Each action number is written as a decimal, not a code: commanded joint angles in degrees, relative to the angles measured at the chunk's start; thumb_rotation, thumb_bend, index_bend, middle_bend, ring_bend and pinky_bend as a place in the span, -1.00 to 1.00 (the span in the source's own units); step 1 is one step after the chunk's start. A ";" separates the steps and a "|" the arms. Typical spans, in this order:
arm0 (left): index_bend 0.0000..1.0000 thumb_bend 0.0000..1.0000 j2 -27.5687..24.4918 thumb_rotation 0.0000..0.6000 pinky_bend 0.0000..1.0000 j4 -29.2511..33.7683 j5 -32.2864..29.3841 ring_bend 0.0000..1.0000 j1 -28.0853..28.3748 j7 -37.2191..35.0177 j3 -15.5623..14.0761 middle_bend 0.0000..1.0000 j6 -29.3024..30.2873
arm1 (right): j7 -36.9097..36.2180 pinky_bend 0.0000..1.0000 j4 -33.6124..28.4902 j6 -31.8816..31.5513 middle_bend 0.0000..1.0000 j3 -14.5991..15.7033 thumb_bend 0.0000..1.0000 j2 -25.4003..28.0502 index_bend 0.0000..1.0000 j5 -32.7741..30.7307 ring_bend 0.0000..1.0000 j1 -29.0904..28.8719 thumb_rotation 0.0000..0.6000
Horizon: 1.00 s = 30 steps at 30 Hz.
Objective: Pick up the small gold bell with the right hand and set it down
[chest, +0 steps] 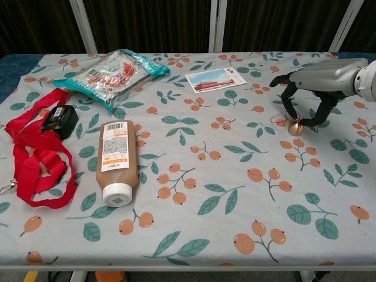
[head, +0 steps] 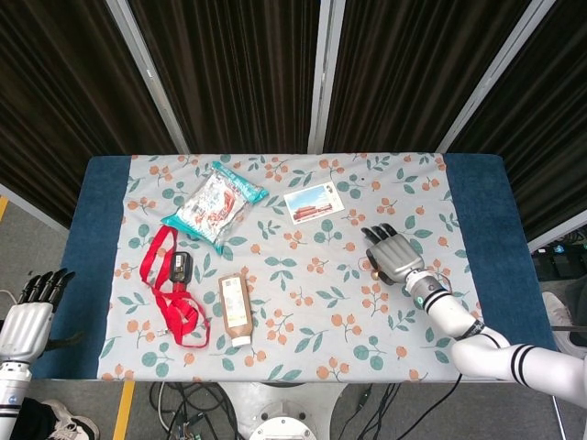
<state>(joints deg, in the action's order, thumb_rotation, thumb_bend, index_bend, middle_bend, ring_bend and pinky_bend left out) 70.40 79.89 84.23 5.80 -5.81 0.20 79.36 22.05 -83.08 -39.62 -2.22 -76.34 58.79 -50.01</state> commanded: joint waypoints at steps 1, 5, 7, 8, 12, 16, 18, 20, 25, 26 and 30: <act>-0.82 -0.99 0.00 1.00 -0.92 -0.02 0.03 -1.00 0.00 -0.01 -0.01 -0.93 0.01 | 0.04 -1.00 0.07 0.09 -0.88 0.06 -0.44 -0.08 0.10 -0.12 -1.00 -0.07 1.00; -0.82 -0.99 0.00 1.00 -0.92 -0.03 0.03 -1.00 0.01 -0.04 0.00 -0.93 -0.02 | 0.02 -1.00 0.14 0.22 -0.88 0.10 -0.44 -0.20 0.10 -0.28 -1.00 -0.21 1.00; -0.82 -0.99 -0.01 1.00 -0.92 -0.03 0.05 -1.00 -0.01 -0.07 -0.04 -0.93 -0.04 | 0.07 -1.00 0.16 0.32 -0.88 0.16 -0.44 -0.21 0.11 -0.34 -1.00 -0.30 1.00; -0.82 -0.99 -0.01 1.00 -0.92 -0.04 0.06 -1.00 -0.02 -0.07 -0.06 -0.93 -0.05 | 0.08 -1.00 0.16 0.39 -0.88 0.17 -0.43 -0.19 0.11 -0.41 -1.00 -0.34 1.00; -0.82 -0.99 0.00 1.00 -0.92 -0.10 0.02 -1.00 -0.05 -0.16 -0.08 -0.93 -0.08 | 0.21 -1.00 0.17 0.49 -0.87 0.30 -0.42 -0.23 0.11 -0.79 -1.00 -0.44 1.00; -0.82 -0.99 -0.03 1.00 -0.92 -0.13 0.08 -1.00 -0.11 -0.28 -0.09 -0.93 0.03 | 0.26 -1.00 0.07 0.32 -0.84 0.34 -0.39 -0.33 0.15 -1.01 -1.00 -0.48 1.00; -0.82 -0.99 -0.02 1.00 -0.92 -0.15 0.08 -1.00 -0.12 -0.29 -0.10 -0.93 0.01 | 0.21 -1.00 0.02 0.24 -0.83 0.33 -0.36 -0.29 0.18 -1.01 -1.00 -0.47 1.00; -0.82 -0.99 0.00 1.00 -0.92 -0.18 0.07 -1.00 -0.09 -0.32 -0.09 -0.93 -0.05 | 0.16 -1.00 -0.01 0.21 -0.83 0.38 -0.33 -0.26 0.20 -1.03 -1.00 -0.46 1.00; -0.82 -0.99 0.02 1.00 -0.92 -0.18 0.06 -1.00 -0.08 -0.37 -0.09 -0.93 -0.10 | -0.14 -1.00 -0.10 0.03 -0.82 0.42 -0.30 -0.12 0.23 -0.93 -1.00 -0.34 1.00; -0.82 -0.99 0.00 1.00 -0.92 -0.16 0.06 -1.00 -0.10 -0.39 -0.10 -0.93 -0.09 | -0.27 -1.00 -0.13 -0.05 -0.82 0.42 -0.30 -0.08 0.25 -0.82 -1.00 -0.28 1.00; -0.82 -0.99 -0.03 1.00 -0.92 -0.11 0.04 -1.00 -0.09 -0.52 -0.09 -0.93 -0.13 | -1.11 -1.00 -0.40 -0.70 -0.80 0.16 -0.27 0.21 0.28 -0.13 -1.00 0.08 1.00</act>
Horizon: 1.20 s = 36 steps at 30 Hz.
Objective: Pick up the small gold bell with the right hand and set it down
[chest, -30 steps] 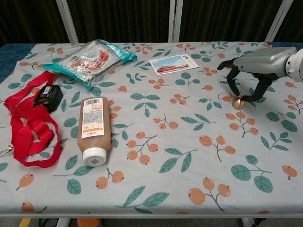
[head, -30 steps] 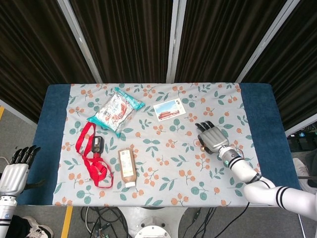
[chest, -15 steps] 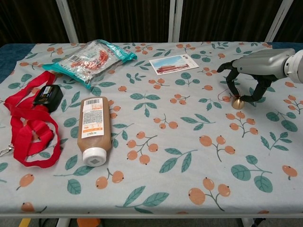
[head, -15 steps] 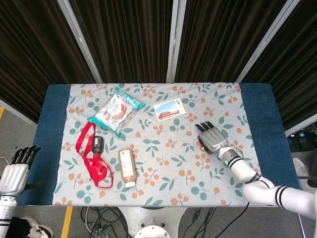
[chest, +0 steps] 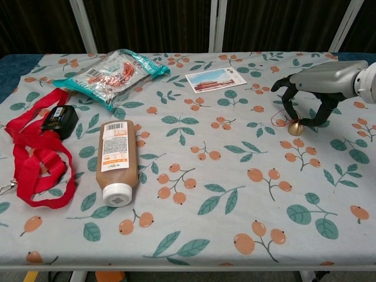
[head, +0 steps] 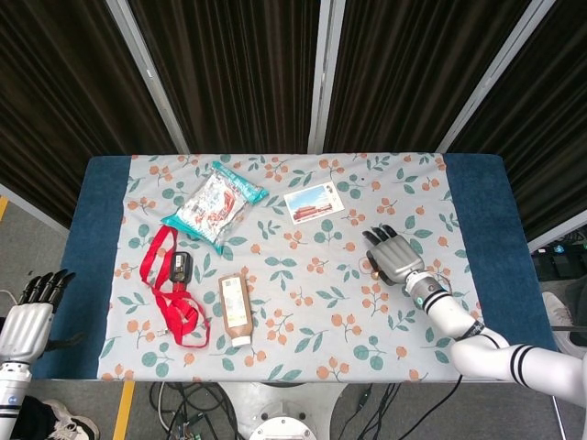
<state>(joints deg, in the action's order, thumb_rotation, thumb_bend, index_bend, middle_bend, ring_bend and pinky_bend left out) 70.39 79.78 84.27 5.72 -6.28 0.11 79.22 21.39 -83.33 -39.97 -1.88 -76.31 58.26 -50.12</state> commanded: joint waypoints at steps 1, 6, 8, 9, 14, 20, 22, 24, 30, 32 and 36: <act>-0.82 -0.99 -0.03 1.00 -0.92 0.01 0.00 -1.00 0.00 -0.11 0.01 -0.93 0.00 | -0.73 -1.00 -0.25 -0.54 -0.80 -0.30 -0.27 0.31 0.28 0.63 -1.00 0.28 1.00; -0.82 -0.99 -0.09 1.00 -0.92 0.10 0.06 -1.00 0.04 -0.38 0.00 -0.93 -0.07 | -2.58 -1.00 -1.29 -1.43 -0.78 -1.06 -0.24 1.54 0.32 1.94 -1.00 0.83 1.00; -0.82 -0.99 -0.07 1.00 -0.92 0.13 0.10 -1.00 0.08 -0.37 -0.02 -0.93 -0.13 | -3.51 -1.00 -1.97 -1.95 -0.77 -1.59 -0.23 2.28 0.33 2.49 -1.00 1.05 1.00; -0.82 -0.99 -0.07 1.00 -0.92 0.14 0.09 -1.00 0.09 -0.34 -0.02 -0.93 -0.16 | -3.97 -1.00 -2.30 -2.32 -0.77 -1.91 -0.23 2.60 0.33 2.76 -1.00 1.17 1.00; -0.82 -0.99 -0.06 1.00 -0.92 0.38 0.15 -1.00 0.23 -0.02 0.03 -0.93 -0.23 | -3.70 -1.00 -1.92 -9.37 -0.74 -3.96 -0.16 2.97 0.39 6.44 -1.00 2.53 1.00; -0.82 -0.99 0.04 1.00 -0.92 0.59 0.09 -1.00 0.43 0.29 0.08 -0.93 -0.51 | -2.71 -1.00 -4.36 -10.01 -0.69 -3.05 -0.08 4.08 0.44 9.76 -1.00 3.12 1.00; -0.82 -0.99 0.05 1.00 -0.92 0.64 0.20 -1.00 0.44 0.35 0.01 -0.93 -0.48 | -0.23 -1.00 -2.77 -12.73 -0.69 -3.19 -0.07 2.50 0.44 10.10 -1.00 3.81 1.00; -0.82 -0.99 -0.01 1.00 -0.92 0.64 0.21 -1.00 0.39 0.35 -0.02 -0.93 -0.41 | -2.24 -1.00 -4.25 -11.37 -0.69 -4.11 -0.07 2.50 0.44 7.04 -1.00 4.18 1.00; -0.82 -0.99 -0.03 1.00 -0.92 0.46 0.02 -1.00 0.28 0.07 -0.02 -0.93 -0.42 | 5.03 -1.00 -1.67 -17.04 -0.68 -3.89 -0.07 1.05 0.47 9.55 -1.00 4.95 1.00; -0.82 -0.99 0.05 1.00 -0.92 0.37 0.06 -1.00 0.30 0.09 -0.13 -0.93 -0.57 | -0.35 -1.00 -5.94 -13.21 -0.67 -5.46 -0.06 2.13 0.48 4.88 -1.00 5.25 1.00; -0.82 -0.99 0.15 1.00 -0.92 0.40 0.03 -1.00 0.38 0.17 -0.06 -0.93 -0.61 | 6.39 -1.00 -2.24 -18.04 -0.65 -4.63 -0.04 0.58 0.50 8.67 -1.00 5.44 1.00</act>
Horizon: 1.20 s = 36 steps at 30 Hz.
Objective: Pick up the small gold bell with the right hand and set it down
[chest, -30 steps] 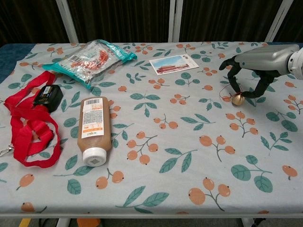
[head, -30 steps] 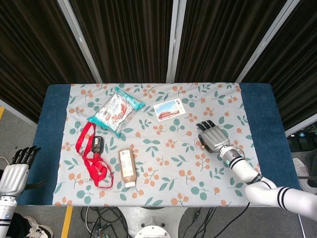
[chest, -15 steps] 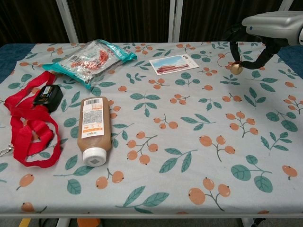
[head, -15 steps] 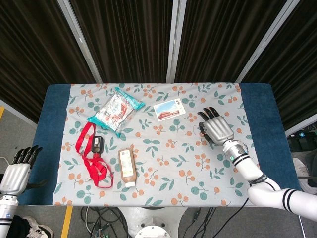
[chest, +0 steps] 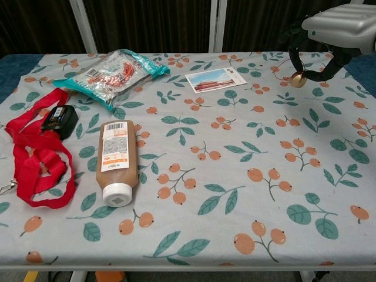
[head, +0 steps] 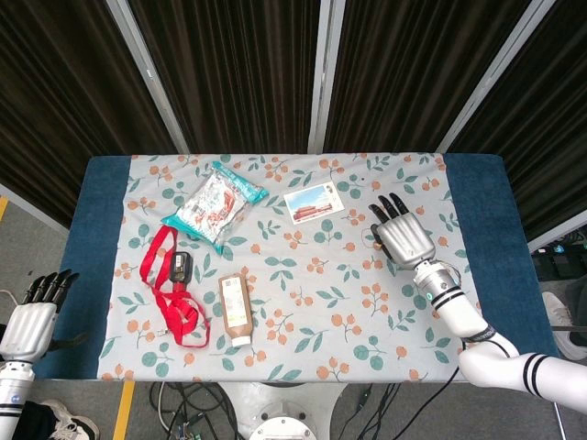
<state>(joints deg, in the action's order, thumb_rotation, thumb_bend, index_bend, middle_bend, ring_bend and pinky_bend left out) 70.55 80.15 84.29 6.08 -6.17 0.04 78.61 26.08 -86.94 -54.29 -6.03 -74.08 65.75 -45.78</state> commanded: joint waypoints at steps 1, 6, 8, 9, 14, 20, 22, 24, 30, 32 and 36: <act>-0.82 -0.99 -0.05 1.00 -0.92 0.08 0.05 -1.00 0.00 0.15 -0.02 -0.93 0.04 | -0.71 -1.00 -0.08 -2.26 -0.65 -1.37 -0.05 -1.55 0.50 -1.31 -1.00 1.38 1.00; -0.82 -0.99 -0.15 1.00 -0.92 0.14 -0.10 -1.00 -0.06 0.12 -0.04 -0.93 -0.02 | -5.59 -1.00 -3.87 1.96 -0.65 -2.10 -0.05 -0.44 0.51 -4.72 -1.00 1.75 1.00; -0.82 -0.99 -0.14 1.00 -0.92 0.15 -0.06 -1.00 0.00 0.13 -0.10 -0.93 -0.16 | -4.28 -1.00 -4.07 2.21 -0.64 -2.16 -0.03 1.24 0.51 -3.13 -1.00 1.02 1.00; -0.82 -0.99 -0.15 1.00 -0.92 0.16 -0.01 -1.00 0.02 0.11 -0.12 -0.93 -0.18 | 0.80 -1.00 -1.31 -1.06 -0.64 -1.01 -0.02 0.51 0.52 0.66 -1.00 0.82 1.00; -0.82 -0.99 -0.20 1.00 -0.92 0.19 0.00 -1.00 -0.06 0.03 -0.12 -0.93 -0.03 | -2.12 -1.00 -2.63 -0.20 -0.61 -2.79 0.00 0.47 0.55 -2.25 -1.00 1.22 1.00; -0.82 -0.99 -0.17 1.00 -0.92 0.11 -0.01 -1.00 -0.06 -0.04 -0.18 -0.93 -0.13 | 4.34 -1.00 1.74 -4.93 -0.59 -1.17 -0.01 -1.54 0.57 1.61 -1.00 1.83 1.00; -0.82 -0.99 -0.14 1.00 -0.92 0.09 0.05 -1.00 -0.04 0.00 -0.16 -0.93 -0.09 | -0.79 -1.00 -1.14 -2.22 -0.59 -2.31 -0.01 -1.69 0.58 -2.24 -1.00 2.50 1.00; -0.82 -0.99 -0.15 1.00 -0.92 0.13 0.04 -1.00 -0.02 0.09 -0.17 -0.93 -0.14 | 5.43 -1.00 1.79 -5.28 -0.58 -1.05 0.01 -1.65 0.59 1.91 -1.00 1.95 1.00; -0.82 -0.99 -0.20 1.00 -0.92 0.25 0.00 -1.00 0.00 0.14 -0.16 -0.93 -0.16 | 6.20 -1.00 1.40 -5.60 -0.56 -1.44 0.02 -2.46 0.61 0.28 -1.00 2.48 1.00; -0.82 -0.99 -0.26 1.00 -0.92 0.28 -0.01 -1.00 -0.02 0.12 -0.15 -0.93 -0.12 | 2.54 -1.00 -1.71 -3.06 -0.56 -2.87 0.01 -1.68 0.62 -3.60 -1.00 2.70 1.00; -0.82 -0.99 -0.27 1.00 -0.92 0.30 0.04 -1.00 -0.03 0.10 -0.17 -0.93 -0.08 | 1.92 -1.00 -2.92 -1.76 -0.54 -2.72 0.01 -1.35 0.63 -4.86 -1.00 2.92 1.00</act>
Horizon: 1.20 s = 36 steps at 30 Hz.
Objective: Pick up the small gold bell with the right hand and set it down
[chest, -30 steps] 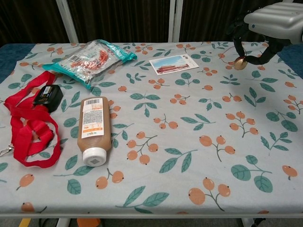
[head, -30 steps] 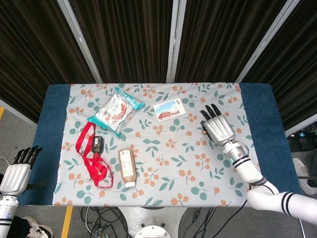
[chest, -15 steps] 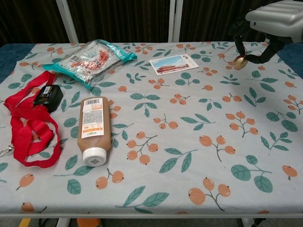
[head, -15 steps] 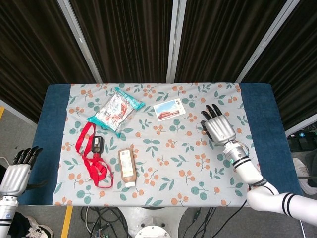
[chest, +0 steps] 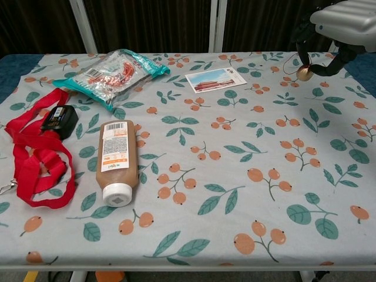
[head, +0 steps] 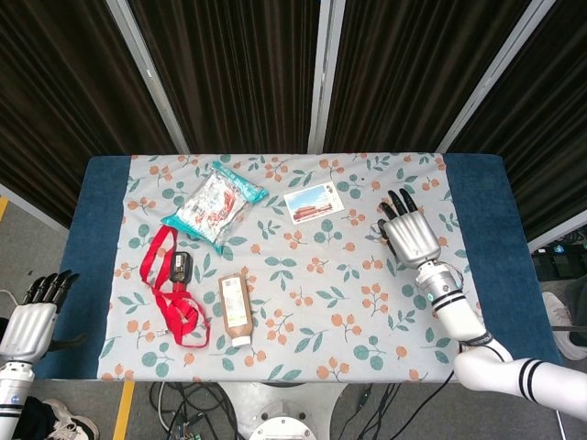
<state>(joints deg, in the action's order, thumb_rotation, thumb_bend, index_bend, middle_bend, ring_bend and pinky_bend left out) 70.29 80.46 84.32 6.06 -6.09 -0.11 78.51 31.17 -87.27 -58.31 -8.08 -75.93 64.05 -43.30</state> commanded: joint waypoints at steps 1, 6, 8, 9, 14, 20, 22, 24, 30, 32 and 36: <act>-0.82 -0.99 -0.02 1.00 -0.92 -0.01 -0.01 -1.00 0.00 0.03 -0.03 -0.93 -0.04 | -0.10 -1.00 -1.30 1.34 -0.55 0.14 0.02 0.80 0.63 -1.15 -1.00 -0.06 1.00; -0.82 -0.99 -0.06 1.00 -0.92 0.13 -0.04 -1.00 0.06 0.08 0.01 -0.93 -0.11 | 0.55 -1.00 -2.14 3.14 -0.55 1.14 -0.01 1.67 0.63 -2.56 -1.00 0.02 1.00; -0.82 -0.99 -0.09 1.00 -0.92 0.16 -0.04 -1.00 0.11 0.10 0.01 -0.93 -0.18 | -0.77 -1.00 -3.37 5.17 -0.55 1.25 -0.01 2.09 0.63 -4.70 -1.00 0.13 1.00; -0.82 -0.99 -0.08 1.00 -0.92 0.19 -0.04 -1.00 0.12 0.11 0.00 -0.93 -0.22 | -2.20 -1.00 -4.60 7.15 -0.55 1.14 -0.01 2.78 0.63 -6.31 -1.00 0.01 1.00; -0.82 -0.99 0.00 1.00 -0.92 0.31 0.06 -1.00 0.26 0.22 -0.05 -0.93 -0.39 | -2.52 -1.00 -6.45 12.58 -0.55 2.21 -0.02 4.98 0.63 -9.57 -1.00 -1.71 1.00; -0.82 -0.99 -0.14 1.00 -0.92 0.39 0.01 -1.00 0.16 0.14 -0.04 -0.93 -0.23 | -1.31 -1.00 -5.90 15.10 -0.55 4.02 -0.05 4.48 0.63 -13.30 -1.00 -3.27 1.00; -0.82 -0.99 -0.13 1.00 -0.92 0.28 -0.08 -1.00 0.10 0.02 -0.07 -0.93 -0.26 | -1.08 -1.00 -5.39 14.87 -0.55 4.54 -0.05 3.84 0.63 -13.55 -1.00 -3.46 1.00; -0.82 -0.99 -0.07 1.00 -0.92 0.15 -0.13 -1.00 0.07 -0.08 -0.12 -0.93 -0.33 | -1.00 -1.00 -4.91 14.26 -0.57 4.78 -0.06 3.27 0.62 -13.21 -1.00 -3.50 1.00; -0.82 -0.99 0.12 1.00 -0.92 -0.25 -0.14 -1.00 0.02 -0.39 -0.13 -0.93 -0.32 | -1.40 -1.00 -3.89 13.03 -0.61 5.25 -0.14 2.24 0.55 -11.92 -1.00 -3.53 1.00; -0.82 -0.99 0.17 1.00 -0.92 -0.35 -0.13 -1.00 -0.02 -0.49 -0.16 -0.93 -0.30 | -1.43 -1.00 -3.64 13.02 -0.62 5.51 -0.23 2.11 0.50 -11.94 -1.00 -3.58 1.00; -0.82 -0.99 0.17 1.00 -0.92 -0.45 -0.11 -1.00 -0.09 -0.60 -0.19 -0.93 -0.24 | -1.30 -1.00 -3.25 13.70 -0.65 6.14 -0.42 2.13 0.37 -12.49 -1.00 -3.88 1.00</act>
<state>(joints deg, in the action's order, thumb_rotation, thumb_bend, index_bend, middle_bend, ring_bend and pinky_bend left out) 70.46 80.01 84.21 5.97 -6.69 -0.30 78.28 29.83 -90.58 -44.79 -2.09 -73.84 51.68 -47.09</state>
